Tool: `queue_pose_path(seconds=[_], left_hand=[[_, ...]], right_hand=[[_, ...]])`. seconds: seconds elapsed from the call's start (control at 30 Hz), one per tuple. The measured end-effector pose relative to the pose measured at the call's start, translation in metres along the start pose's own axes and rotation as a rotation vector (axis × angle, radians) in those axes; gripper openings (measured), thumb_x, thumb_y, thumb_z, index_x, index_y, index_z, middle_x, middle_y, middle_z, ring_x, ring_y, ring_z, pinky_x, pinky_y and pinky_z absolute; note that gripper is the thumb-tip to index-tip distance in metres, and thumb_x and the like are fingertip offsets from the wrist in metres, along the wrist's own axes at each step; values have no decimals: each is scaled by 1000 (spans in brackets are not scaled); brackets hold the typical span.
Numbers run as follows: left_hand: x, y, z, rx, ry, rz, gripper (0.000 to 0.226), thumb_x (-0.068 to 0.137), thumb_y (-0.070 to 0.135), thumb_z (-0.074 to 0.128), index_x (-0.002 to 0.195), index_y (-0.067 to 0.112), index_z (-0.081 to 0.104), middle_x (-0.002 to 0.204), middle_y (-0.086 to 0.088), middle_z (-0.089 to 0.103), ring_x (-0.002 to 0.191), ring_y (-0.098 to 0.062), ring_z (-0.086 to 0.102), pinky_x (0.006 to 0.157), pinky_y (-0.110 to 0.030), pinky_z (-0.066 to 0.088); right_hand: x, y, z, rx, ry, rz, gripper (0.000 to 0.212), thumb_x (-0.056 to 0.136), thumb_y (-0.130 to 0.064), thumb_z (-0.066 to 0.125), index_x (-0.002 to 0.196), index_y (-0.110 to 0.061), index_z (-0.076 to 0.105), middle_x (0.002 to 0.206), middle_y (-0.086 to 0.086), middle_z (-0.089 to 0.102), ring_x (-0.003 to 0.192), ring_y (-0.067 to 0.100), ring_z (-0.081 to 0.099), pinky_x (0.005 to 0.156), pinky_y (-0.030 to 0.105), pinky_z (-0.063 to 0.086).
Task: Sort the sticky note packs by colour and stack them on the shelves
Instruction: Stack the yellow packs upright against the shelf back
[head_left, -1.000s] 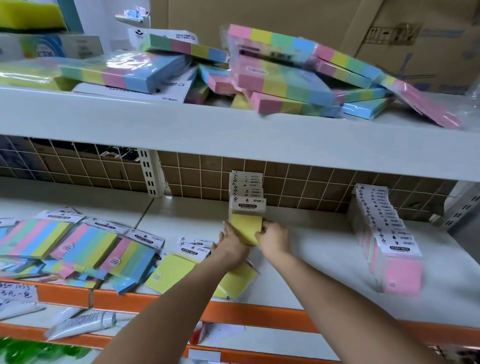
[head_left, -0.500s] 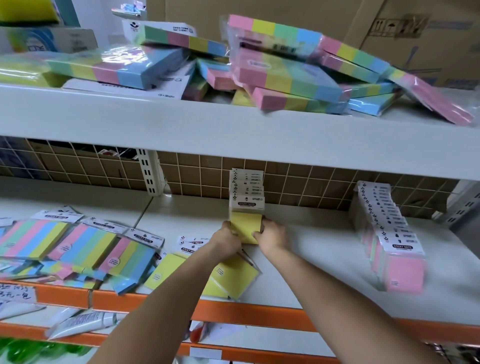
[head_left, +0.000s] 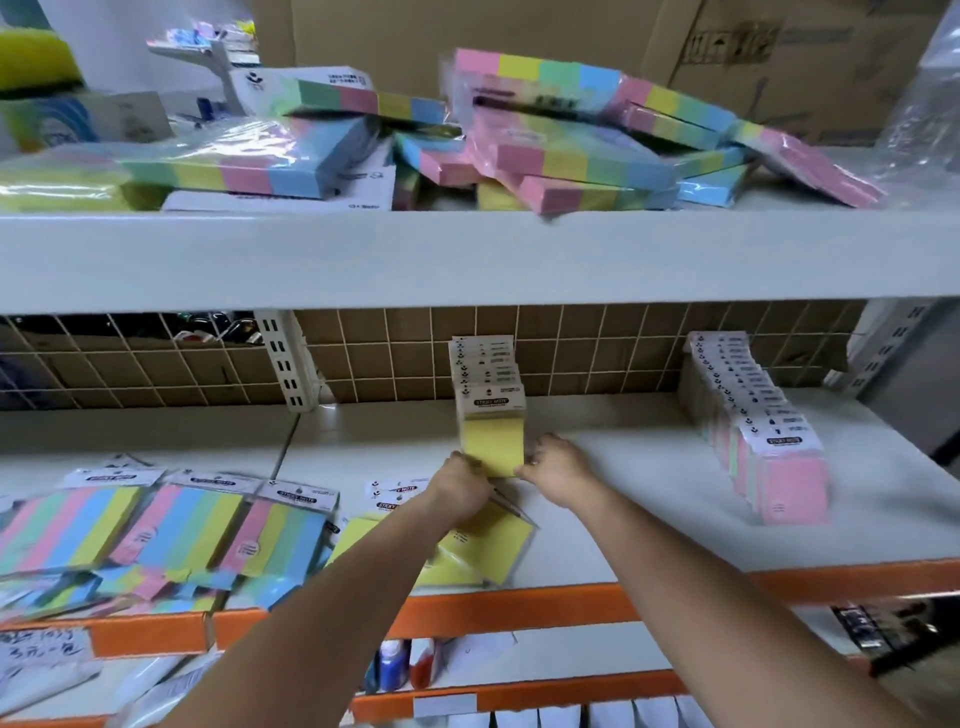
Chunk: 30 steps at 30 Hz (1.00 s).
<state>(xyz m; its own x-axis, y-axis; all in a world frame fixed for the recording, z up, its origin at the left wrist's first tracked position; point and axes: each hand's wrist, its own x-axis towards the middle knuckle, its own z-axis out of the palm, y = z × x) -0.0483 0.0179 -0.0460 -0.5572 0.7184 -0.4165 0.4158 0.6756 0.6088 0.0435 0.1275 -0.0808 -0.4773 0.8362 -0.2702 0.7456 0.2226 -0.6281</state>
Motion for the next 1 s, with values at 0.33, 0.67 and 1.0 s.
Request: queue_pose_path(seconds=[0.33, 0.67, 1.0], left_hand=[[-22, -12, -4, 139, 61, 94, 30, 97, 25, 44, 110, 2, 57, 101, -12, 59, 81, -26, 58, 54, -24, 44], [-48, -15, 22, 297, 132, -34, 45, 86, 11, 42, 128, -2, 47, 144, -20, 36, 125, -35, 46, 99, -38, 44], [-60, -11, 43, -138, 205, -198, 45, 82, 15, 55, 125, 3, 46, 126, -16, 54, 116, -31, 53, 89, -32, 46]], right_hand=[[-47, 9, -12, -230, 35, -27, 20, 78, -28, 62, 75, -8, 63, 78, 9, 67, 81, 28, 66, 68, 31, 54], [-82, 9, 12, 103, -155, 151, 34, 76, -30, 63, 95, -1, 64, 84, 15, 69, 71, 25, 68, 61, 29, 57], [-89, 31, 16, 136, -42, -4, 44, 73, -12, 66, 116, -20, 59, 105, 11, 68, 94, 31, 67, 80, 42, 56]])
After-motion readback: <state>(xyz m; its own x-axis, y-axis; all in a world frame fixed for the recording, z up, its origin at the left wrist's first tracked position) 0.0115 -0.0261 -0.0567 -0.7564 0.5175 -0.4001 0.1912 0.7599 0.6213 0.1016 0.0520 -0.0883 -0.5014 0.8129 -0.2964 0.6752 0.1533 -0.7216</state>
